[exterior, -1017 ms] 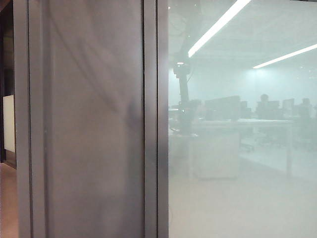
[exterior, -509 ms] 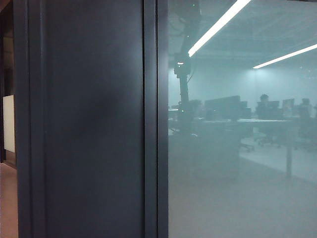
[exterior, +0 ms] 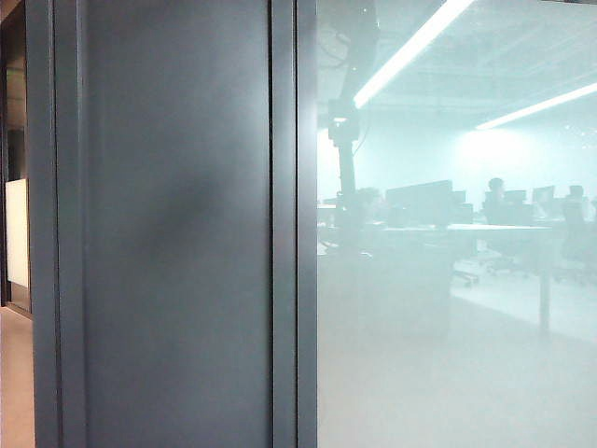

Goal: Raise the arm to find the leftmost switch on the wall and turn off the lights.

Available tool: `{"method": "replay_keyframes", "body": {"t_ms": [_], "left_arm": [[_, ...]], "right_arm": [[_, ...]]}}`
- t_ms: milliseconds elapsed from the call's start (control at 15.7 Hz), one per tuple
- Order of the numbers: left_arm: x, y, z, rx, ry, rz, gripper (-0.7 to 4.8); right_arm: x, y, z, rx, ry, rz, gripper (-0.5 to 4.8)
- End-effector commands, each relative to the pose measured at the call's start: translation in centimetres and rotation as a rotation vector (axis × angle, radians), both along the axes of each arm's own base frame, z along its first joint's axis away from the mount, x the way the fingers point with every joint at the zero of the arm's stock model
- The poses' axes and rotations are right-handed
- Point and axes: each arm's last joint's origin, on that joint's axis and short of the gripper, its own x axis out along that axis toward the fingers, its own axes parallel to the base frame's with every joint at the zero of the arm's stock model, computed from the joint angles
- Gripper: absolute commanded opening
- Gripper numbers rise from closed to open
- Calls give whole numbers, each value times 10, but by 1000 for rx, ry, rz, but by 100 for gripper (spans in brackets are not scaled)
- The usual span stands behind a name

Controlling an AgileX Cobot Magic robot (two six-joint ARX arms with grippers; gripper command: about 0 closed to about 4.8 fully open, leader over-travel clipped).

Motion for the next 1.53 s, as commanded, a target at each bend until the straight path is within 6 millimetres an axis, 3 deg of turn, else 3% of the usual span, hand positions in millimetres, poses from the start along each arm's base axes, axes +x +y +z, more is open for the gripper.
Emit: {"method": "replay_keyframes", "body": {"t_ms": [64,381,572,763,890,1081,1208,1526], "left_arm": [[-28,2,10,63,12,-10,-5],[-95,5,14,256,102,-10,-6],[-137,8,0,387,217,0,-6],[-176,13,-27,376,256,35,-5],[-214,21,-66,313,271,175,-6],[-242,27,-104,264,275,285,-6],[-246,27,-127,272,295,285,-6],[-220,24,-194,283,432,218,-6]], "right_arm": [[-3,-1,3,9,-25,-1,-6],[-5,-1,4,11,-31,-3,-6],[-13,-3,7,11,-49,-7,-6],[-24,-6,9,14,-49,-12,-6],[-36,-9,8,-8,-32,-21,-6],[-46,-13,0,-57,20,-132,-6],[-58,-17,-9,-130,54,-210,-6],[-89,-28,-48,-218,116,-375,-6]]}}
